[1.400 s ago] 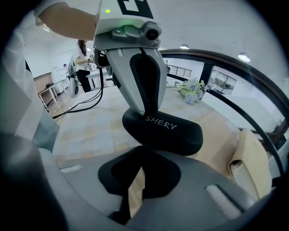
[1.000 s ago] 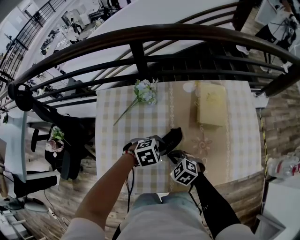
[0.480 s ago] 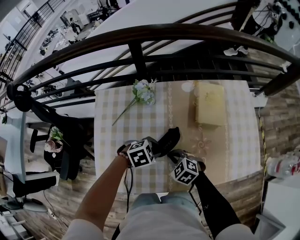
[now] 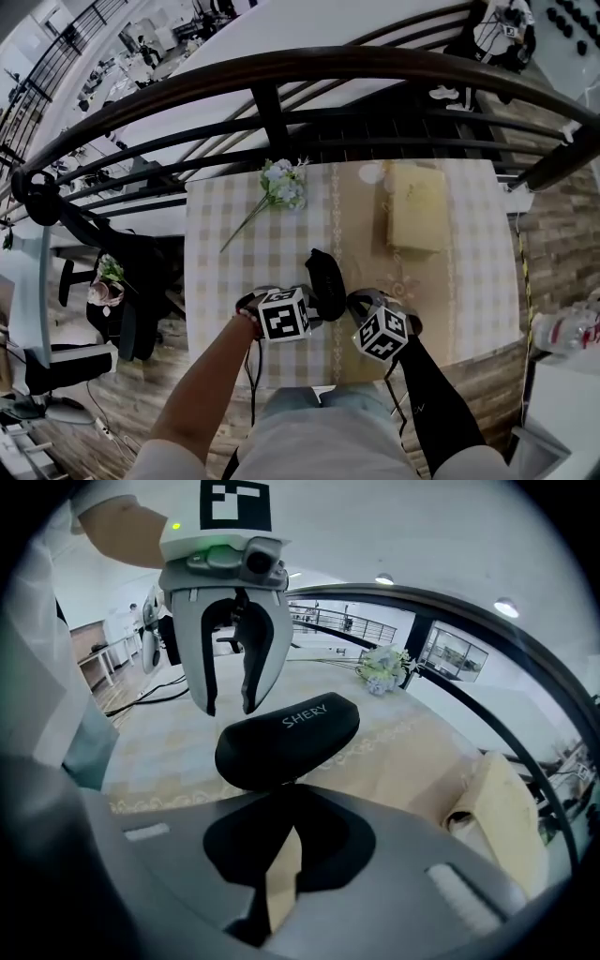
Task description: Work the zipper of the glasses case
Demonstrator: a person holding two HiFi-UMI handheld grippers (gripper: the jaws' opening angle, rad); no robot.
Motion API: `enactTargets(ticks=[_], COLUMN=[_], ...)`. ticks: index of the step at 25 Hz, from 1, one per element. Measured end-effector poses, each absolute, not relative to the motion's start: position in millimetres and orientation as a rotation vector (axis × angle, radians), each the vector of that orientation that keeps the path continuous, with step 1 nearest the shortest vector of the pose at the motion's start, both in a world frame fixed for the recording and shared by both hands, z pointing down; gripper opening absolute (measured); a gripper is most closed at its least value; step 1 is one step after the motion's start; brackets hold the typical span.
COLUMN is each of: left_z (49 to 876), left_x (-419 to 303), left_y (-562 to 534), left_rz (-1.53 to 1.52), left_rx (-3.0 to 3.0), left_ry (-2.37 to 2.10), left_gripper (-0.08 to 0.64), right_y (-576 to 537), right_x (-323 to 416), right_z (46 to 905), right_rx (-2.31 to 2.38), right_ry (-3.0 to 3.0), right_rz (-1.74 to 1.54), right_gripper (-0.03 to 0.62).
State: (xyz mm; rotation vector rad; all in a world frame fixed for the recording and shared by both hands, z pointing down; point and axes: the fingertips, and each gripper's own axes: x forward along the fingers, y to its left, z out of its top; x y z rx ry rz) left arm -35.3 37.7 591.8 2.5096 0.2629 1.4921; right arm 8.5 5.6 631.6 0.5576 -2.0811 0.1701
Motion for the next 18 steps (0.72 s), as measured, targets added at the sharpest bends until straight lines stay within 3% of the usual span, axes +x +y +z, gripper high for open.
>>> enactTargets(ticks=[3,6,18], left_z=[582.6,577.3,599.1], left_x=[-30.7,-21.8,-6.9], left_y=[15.7,-8.7,-8.5], left_rz=[1.516,1.569,1.702], left_rx=[2.601,2.708,2.696], left_ry=[0.156,0.018,0.044], left_gripper=[0.095,0.009,0.009], right_y=[6.1,6.4,11.8], right_x=[10.5,11.8,15.1], right_z=[633.7,635.1,643.8], right_rx=[0.551,0.544,0.496], right_ry=[-2.082,-2.080,-2.078], right_rz=[0.172,0.172,0.179], right_gripper=[0.029,0.029,0.029])
